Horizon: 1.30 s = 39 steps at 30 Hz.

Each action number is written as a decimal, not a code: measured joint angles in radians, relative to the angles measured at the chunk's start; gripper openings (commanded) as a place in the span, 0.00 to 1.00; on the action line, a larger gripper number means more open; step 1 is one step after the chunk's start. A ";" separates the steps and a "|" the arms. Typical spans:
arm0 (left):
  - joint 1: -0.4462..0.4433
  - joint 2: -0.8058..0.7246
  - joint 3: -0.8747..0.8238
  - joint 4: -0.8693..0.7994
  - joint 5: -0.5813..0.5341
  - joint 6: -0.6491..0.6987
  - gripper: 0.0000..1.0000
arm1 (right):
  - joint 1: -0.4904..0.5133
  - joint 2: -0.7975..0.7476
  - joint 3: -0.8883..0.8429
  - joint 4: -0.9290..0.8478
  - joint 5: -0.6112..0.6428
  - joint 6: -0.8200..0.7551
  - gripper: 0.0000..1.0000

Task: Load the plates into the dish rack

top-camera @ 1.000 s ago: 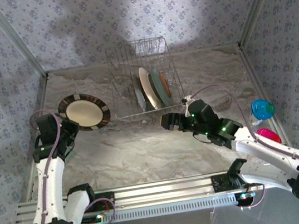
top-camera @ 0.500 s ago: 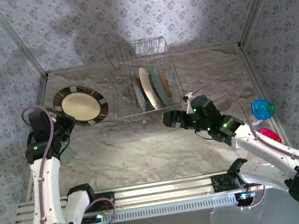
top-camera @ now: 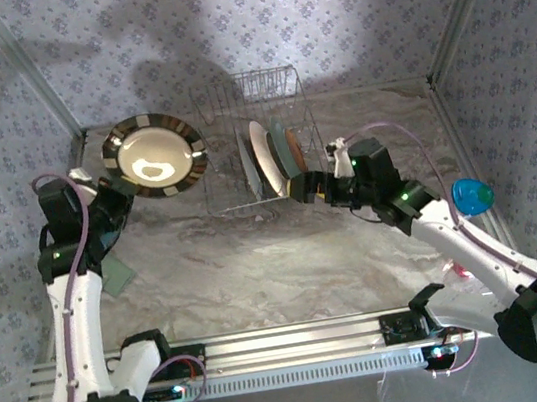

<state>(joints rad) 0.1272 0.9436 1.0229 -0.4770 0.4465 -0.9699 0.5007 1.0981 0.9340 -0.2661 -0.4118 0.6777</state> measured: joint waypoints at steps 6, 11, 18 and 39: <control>-0.014 0.091 0.018 0.061 0.128 0.004 0.00 | -0.132 0.071 0.137 -0.022 -0.158 -0.053 1.00; -0.060 0.119 0.047 0.106 0.204 0.028 0.00 | -0.200 0.155 0.226 -0.067 -0.235 -0.069 1.00; -0.136 0.141 0.083 0.200 0.295 0.064 0.00 | -0.222 0.246 0.317 -0.081 -0.337 -0.072 1.00; -0.301 0.229 0.099 0.282 0.332 0.132 0.00 | -0.190 0.402 0.462 -0.036 -0.487 -0.056 0.83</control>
<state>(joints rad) -0.1734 1.1728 1.1221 -0.1947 0.7784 -0.8375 0.3103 1.5005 1.3964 -0.3023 -0.8989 0.6212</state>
